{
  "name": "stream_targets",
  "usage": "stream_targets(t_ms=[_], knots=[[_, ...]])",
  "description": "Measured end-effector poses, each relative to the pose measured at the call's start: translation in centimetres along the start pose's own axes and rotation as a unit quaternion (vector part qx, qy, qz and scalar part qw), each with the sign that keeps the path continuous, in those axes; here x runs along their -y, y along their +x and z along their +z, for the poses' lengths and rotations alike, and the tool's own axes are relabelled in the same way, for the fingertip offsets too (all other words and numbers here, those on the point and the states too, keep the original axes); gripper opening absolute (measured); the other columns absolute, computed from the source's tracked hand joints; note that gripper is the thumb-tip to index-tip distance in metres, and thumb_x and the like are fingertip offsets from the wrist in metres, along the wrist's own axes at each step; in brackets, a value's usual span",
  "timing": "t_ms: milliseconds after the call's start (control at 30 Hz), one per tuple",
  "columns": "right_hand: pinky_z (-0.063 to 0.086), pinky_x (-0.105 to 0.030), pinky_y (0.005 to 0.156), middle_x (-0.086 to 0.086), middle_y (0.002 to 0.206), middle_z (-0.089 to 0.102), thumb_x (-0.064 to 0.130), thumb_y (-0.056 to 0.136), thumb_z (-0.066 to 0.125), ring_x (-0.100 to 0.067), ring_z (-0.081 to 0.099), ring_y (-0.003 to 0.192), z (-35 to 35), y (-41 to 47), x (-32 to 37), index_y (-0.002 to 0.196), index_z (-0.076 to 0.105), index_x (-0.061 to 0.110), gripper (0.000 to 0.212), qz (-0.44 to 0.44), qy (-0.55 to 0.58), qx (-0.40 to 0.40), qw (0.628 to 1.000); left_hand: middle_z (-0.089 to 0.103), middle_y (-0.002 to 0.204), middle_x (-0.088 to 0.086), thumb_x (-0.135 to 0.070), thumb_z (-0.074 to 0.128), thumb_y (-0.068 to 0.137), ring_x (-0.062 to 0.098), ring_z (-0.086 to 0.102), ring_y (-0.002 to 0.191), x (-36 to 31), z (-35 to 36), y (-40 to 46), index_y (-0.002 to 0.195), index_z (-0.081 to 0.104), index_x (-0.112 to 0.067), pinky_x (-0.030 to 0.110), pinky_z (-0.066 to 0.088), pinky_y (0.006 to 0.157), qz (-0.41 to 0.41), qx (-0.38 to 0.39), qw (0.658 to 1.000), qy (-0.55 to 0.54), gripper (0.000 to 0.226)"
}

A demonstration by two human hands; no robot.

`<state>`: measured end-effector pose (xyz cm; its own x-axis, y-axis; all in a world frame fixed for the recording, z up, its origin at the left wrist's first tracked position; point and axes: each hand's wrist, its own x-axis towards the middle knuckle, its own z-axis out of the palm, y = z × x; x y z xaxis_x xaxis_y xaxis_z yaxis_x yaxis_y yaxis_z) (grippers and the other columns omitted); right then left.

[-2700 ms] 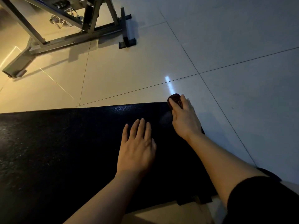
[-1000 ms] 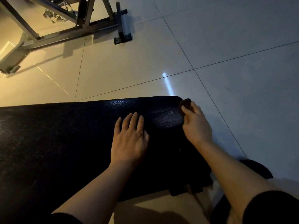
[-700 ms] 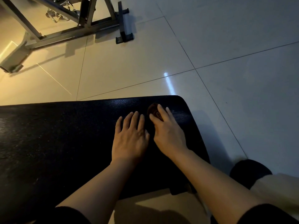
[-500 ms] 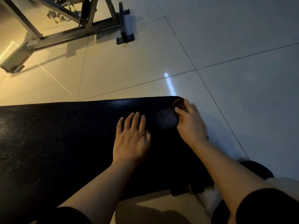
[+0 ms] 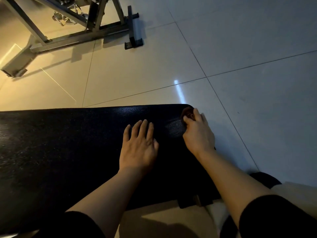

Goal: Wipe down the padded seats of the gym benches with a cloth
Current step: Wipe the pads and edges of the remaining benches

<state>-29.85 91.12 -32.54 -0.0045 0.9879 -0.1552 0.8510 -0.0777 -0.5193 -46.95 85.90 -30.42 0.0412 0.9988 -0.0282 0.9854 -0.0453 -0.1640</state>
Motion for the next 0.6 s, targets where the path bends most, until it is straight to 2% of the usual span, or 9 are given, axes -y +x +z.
stream_targets(t_ms=[67, 133, 267, 333, 467, 600], knots=[[0.039, -0.045, 0.104, 0.001, 0.163, 0.008, 0.010, 0.093, 0.045, -0.026, 0.008, 0.148, -0.2, 0.2, -0.3, 0.142, 0.046, 0.028, 0.052, 0.025, 0.011, -0.014, 1.000, 0.048, 0.144, 0.008, -0.039, 0.023, 0.089, 0.024, 0.039, 0.136, 0.0, 0.4, 0.1, 0.139, 0.049, -0.013, 0.047, 0.027, 0.114, -0.001, -0.016, 1.000, 0.000, 0.062], [0.039, -0.043, 0.104, -0.001, 0.162, 0.008, 0.011, 0.092, 0.046, -0.029, 0.009, 0.148, 0.5, -0.8, 0.9, 0.142, 0.046, 0.026, 0.053, 0.042, 0.005, -0.032, 0.999, 0.051, 0.141, 0.009, -0.038, 0.025, 0.088, 0.025, 0.042, 0.134, 0.0, 0.6, 0.2, 0.137, 0.052, -0.012, 0.047, 0.028, 0.113, -0.003, -0.023, 1.000, -0.003, 0.061], [0.036, -0.042, 0.111, -0.002, 0.163, 0.000, 0.022, 0.094, 0.047, -0.029, -0.001, 0.149, 2.9, -3.9, 3.3, 0.149, 0.032, 0.028, 0.057, 0.025, -0.016, -0.019, 0.999, 0.032, 0.155, 0.006, -0.042, 0.005, 0.087, 0.022, 0.022, 0.145, -0.1, 0.4, 0.4, 0.149, 0.032, -0.016, 0.045, 0.012, 0.118, 0.001, 0.014, 1.000, 0.006, 0.073], [0.036, -0.042, 0.111, 0.000, 0.163, 0.001, 0.021, 0.094, 0.048, -0.028, -0.001, 0.149, 2.7, -3.2, 3.0, 0.147, 0.035, 0.029, 0.055, 0.019, -0.005, -0.013, 1.000, 0.031, 0.155, 0.006, -0.043, 0.004, 0.087, 0.022, 0.021, 0.145, -0.1, 0.4, 0.3, 0.150, 0.031, -0.016, 0.044, 0.010, 0.118, 0.000, 0.007, 1.000, 0.007, 0.073], [0.040, -0.045, 0.104, 0.001, 0.162, 0.007, 0.016, 0.093, 0.048, -0.028, 0.007, 0.148, 1.5, 1.0, 1.5, 0.140, 0.047, 0.029, 0.049, 0.015, 0.005, -0.012, 1.000, 0.040, 0.150, 0.007, -0.040, 0.015, 0.090, 0.024, 0.030, 0.141, 0.0, 0.6, 0.2, 0.145, 0.040, -0.014, 0.047, 0.019, 0.116, 0.003, -0.007, 1.000, 0.007, 0.066], [0.039, -0.044, 0.104, 0.002, 0.162, 0.005, 0.013, 0.094, 0.046, -0.027, 0.006, 0.148, 0.8, 2.1, 1.3, 0.139, 0.049, 0.028, 0.047, 0.029, 0.020, -0.018, 0.999, 0.043, 0.148, 0.007, -0.040, 0.019, 0.090, 0.023, 0.033, 0.139, 0.0, 0.6, 0.2, 0.143, 0.044, -0.014, 0.047, 0.021, 0.116, -0.005, -0.011, 1.000, 0.005, 0.064]])
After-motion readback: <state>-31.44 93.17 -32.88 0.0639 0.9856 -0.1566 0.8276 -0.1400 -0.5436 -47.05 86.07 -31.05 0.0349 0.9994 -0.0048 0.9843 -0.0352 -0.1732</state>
